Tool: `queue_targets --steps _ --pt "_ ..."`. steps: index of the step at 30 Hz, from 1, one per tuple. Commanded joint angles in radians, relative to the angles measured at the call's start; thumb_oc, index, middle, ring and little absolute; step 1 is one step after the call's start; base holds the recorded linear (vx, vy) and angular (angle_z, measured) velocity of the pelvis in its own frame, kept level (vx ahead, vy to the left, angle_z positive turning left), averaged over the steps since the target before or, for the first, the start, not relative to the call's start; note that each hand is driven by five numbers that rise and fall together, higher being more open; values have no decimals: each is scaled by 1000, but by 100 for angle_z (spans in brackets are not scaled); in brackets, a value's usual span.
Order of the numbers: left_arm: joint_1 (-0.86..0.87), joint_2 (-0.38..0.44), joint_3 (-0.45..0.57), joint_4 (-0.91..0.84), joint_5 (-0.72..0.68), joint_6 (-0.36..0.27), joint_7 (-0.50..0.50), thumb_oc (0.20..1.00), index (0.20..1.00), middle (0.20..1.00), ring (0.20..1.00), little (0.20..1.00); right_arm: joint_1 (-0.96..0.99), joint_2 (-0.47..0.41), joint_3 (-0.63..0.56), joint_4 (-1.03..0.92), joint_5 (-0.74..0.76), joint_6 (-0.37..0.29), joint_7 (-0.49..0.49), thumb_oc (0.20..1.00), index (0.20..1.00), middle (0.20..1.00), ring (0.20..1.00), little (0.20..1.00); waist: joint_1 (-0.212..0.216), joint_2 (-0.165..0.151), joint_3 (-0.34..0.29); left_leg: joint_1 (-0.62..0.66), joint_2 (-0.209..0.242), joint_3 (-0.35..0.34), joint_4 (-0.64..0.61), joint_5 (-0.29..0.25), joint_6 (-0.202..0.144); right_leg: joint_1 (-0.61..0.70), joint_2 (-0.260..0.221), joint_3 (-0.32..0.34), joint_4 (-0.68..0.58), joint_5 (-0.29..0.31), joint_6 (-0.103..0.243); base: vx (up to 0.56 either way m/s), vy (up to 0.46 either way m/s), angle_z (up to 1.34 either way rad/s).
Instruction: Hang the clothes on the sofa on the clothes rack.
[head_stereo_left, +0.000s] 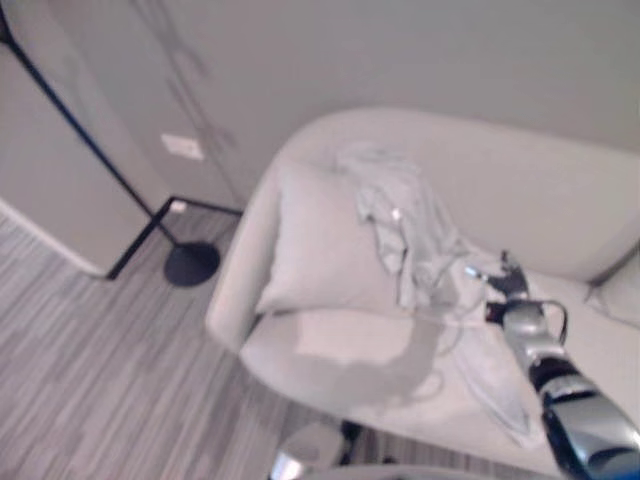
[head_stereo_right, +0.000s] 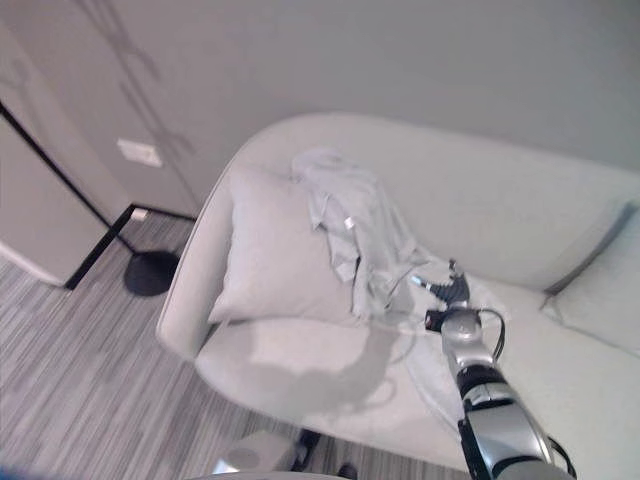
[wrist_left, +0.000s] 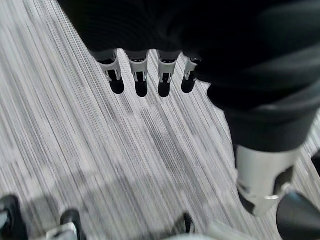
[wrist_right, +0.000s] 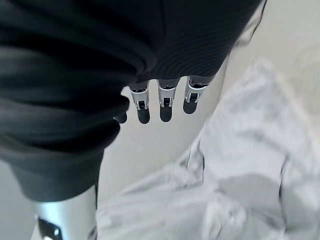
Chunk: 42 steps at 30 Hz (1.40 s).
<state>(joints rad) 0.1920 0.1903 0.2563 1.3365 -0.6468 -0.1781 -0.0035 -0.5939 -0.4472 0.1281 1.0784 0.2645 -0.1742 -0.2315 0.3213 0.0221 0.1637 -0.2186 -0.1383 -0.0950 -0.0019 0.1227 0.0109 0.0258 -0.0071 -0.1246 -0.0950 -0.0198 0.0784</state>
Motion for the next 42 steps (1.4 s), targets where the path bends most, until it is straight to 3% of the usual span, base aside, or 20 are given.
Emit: queue_targets --steps 1,7,12,20,23,24,25,27,33,42 --pt "-60 2 -73 11 11 -30 8 1000 1000 1000 1000 1000 -90 -87 3 -41 89 -60 -15 1000 1000 1000 1000 1000 41 39 52 7 -54 6 -12 -23 19 -101 66 2 45 56 -35 -129 49 16" --pt "-69 -29 -195 -23 -24 -43 -5 1000 1000 1000 1000 1000 -256 -94 48 32 280 -69 57 1000 1000 1000 1000 1000 79 64 110 -107 -64 4 13 1 10 -211 57 3 80 66 -30 -45 55 -1" --pt "-80 -45 -279 -72 -38 -55 3 1000 1000 1000 1000 1000 -343 -76 110 63 276 -69 39 1000 1000 1000 1000 1000 106 72 151 -147 -72 0 38 1 8 -242 53 -8 89 65 -31 -18 17 -1" --pt "-107 -66 -377 -90 -32 -53 18 1000 1000 1000 1000 1000 -390 16 197 72 301 -50 66 1000 1000 1000 1000 1000 130 49 210 -185 -78 -9 105 -27 16 -250 51 -21 107 52 -28 -12 -11 8" --pt "-114 -81 -425 -114 -22 -53 11 1000 1000 1000 1000 1000 -395 38 283 126 229 -3 100 1000 1000 1000 1000 1000 139 35 214 -181 -83 -20 116 -32 20 -239 53 -30 103 54 -26 12 -18 11" --pt "-114 -81 -425 -114 -22 -53 11 1000 1000 1000 1000 1000 -395 38 283 127 229 -3 100 677 677 677 677 677 138 35 214 -181 -83 -20 116 -32 20 -239 53 -30 103 54 -26 0 0 0" --pt "-118 -83 -434 -120 -21 -51 9 1000 1000 1000 1000 1000 -402 44 298 157 205 17 110 200 200 200 200 200 142 33 214 -179 -84 -24 117 -33 21 -236 53 -34 100 56 -25 3 -7 4" --pt "-121 -82 -461 -140 -11 -57 15 1000 1000 1000 1000 1000 -418 50 337 194 143 35 101 200 200 200 200 200 150 29 212 -172 -87 -35 117 -34 23 -226 53 -40 91 57 -23 5 -6 2" --pt "-137 -89 -455 -103 -5 -58 44 1000 1000 1000 1000 1000 -402 79 289 215 183 33 68 200 200 200 200 200 154 20 209 -154 -87 -36 116 -40 24 -206 55 -37 82 60 -19 7 -9 3" --pt "-162 -93 -403 -55 8 -61 63 1000 1000 1000 1000 1000 -270 124 176 124 337 -9 43 200 200 200 200 200 107 -13 179 -105 -70 2 139 -67 19 -152 60 -5 68 61 -19 11 0 -6"
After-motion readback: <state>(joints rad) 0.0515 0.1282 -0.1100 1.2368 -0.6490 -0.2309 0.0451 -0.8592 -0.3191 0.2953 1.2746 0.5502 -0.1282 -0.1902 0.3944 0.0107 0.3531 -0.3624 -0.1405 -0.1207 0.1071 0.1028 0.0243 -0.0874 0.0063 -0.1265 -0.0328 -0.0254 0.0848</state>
